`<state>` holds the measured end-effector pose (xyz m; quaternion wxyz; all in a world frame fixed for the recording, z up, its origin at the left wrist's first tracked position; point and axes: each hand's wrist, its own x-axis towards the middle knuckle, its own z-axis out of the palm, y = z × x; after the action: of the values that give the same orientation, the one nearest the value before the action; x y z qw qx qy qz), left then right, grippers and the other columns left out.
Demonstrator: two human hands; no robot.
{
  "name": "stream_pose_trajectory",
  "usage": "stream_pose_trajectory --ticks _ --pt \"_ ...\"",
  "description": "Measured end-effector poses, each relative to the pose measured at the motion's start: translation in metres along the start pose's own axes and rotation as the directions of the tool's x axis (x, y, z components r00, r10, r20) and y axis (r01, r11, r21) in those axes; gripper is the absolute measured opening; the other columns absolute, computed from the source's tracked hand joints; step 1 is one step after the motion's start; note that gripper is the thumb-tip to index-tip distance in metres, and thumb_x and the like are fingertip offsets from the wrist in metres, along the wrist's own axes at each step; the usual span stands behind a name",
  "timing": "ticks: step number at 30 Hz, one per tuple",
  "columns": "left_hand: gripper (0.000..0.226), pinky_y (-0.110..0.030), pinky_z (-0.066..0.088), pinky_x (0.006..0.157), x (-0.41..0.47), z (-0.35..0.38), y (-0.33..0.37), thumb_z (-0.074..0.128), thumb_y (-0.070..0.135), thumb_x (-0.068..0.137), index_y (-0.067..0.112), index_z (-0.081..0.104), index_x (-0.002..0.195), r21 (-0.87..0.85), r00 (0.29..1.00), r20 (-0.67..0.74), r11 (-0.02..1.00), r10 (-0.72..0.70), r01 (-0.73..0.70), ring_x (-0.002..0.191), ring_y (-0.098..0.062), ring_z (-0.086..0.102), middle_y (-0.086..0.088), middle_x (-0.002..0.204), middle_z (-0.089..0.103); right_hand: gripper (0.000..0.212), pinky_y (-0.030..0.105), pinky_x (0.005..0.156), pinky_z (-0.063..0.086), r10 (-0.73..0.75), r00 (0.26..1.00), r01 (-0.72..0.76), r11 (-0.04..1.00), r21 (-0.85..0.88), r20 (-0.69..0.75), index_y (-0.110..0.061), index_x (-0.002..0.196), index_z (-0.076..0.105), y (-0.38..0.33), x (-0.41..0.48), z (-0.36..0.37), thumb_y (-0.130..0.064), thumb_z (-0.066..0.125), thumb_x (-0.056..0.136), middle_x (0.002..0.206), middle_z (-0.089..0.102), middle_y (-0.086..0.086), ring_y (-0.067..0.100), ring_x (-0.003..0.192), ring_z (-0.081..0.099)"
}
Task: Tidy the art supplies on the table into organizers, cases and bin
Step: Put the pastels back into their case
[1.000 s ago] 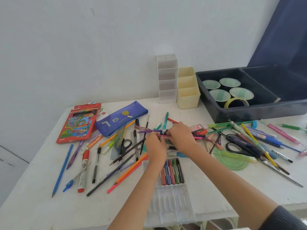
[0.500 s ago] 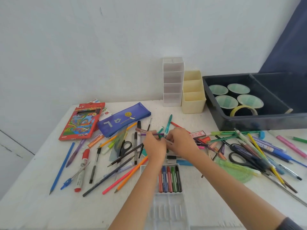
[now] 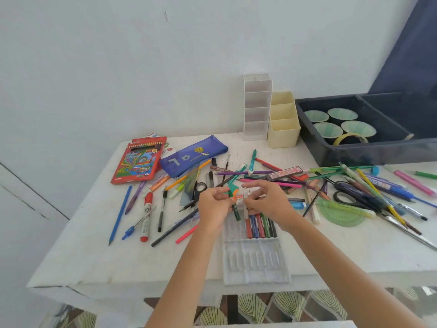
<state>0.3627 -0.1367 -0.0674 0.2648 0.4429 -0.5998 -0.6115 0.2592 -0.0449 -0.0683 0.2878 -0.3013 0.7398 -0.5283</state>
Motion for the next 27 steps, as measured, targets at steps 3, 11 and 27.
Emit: stream_pose_trajectory --ticks 3,11,27 --pt "0.030 -0.015 0.053 0.056 -0.013 -0.010 -0.008 0.068 -0.005 0.080 0.002 0.063 0.109 0.035 0.999 0.044 0.999 0.008 -0.009 0.071 -0.010 0.059 -0.004 0.082 0.058 0.033 0.041 0.068 0.059 -0.035 0.999 0.032 0.996 -0.085 -0.032 -0.021 0.105 0.067 0.003 -0.014 0.008 -0.008 0.074 0.076 0.077 0.069 0.006 0.022 0.067 0.068" --pt "0.030 -0.017 0.049 0.070 -0.029 -0.015 -0.027 0.069 -0.002 0.079 0.004 0.064 0.108 0.165 0.998 0.019 0.984 0.059 -0.062 0.081 -0.012 0.059 -0.005 0.090 0.063 0.045 0.006 0.057 0.040 -0.119 0.993 0.105 0.940 -0.326 -0.024 -0.023 0.119 0.062 0.018 -0.041 0.016 -0.014 0.076 0.076 0.082 0.063 -0.002 0.001 0.060 0.049" --pt "0.023 -0.001 0.042 0.062 -0.031 0.000 -0.037 0.060 -0.004 0.085 0.004 0.065 0.105 0.292 0.948 -0.027 0.910 0.316 -0.295 0.075 0.000 0.054 -0.005 0.095 0.064 0.029 0.041 0.074 0.047 -0.461 0.887 0.235 0.483 -0.844 -0.017 -0.022 0.100 0.072 0.050 -0.050 0.036 -0.020 0.079 0.072 0.110 0.061 0.009 0.031 0.098 0.056"
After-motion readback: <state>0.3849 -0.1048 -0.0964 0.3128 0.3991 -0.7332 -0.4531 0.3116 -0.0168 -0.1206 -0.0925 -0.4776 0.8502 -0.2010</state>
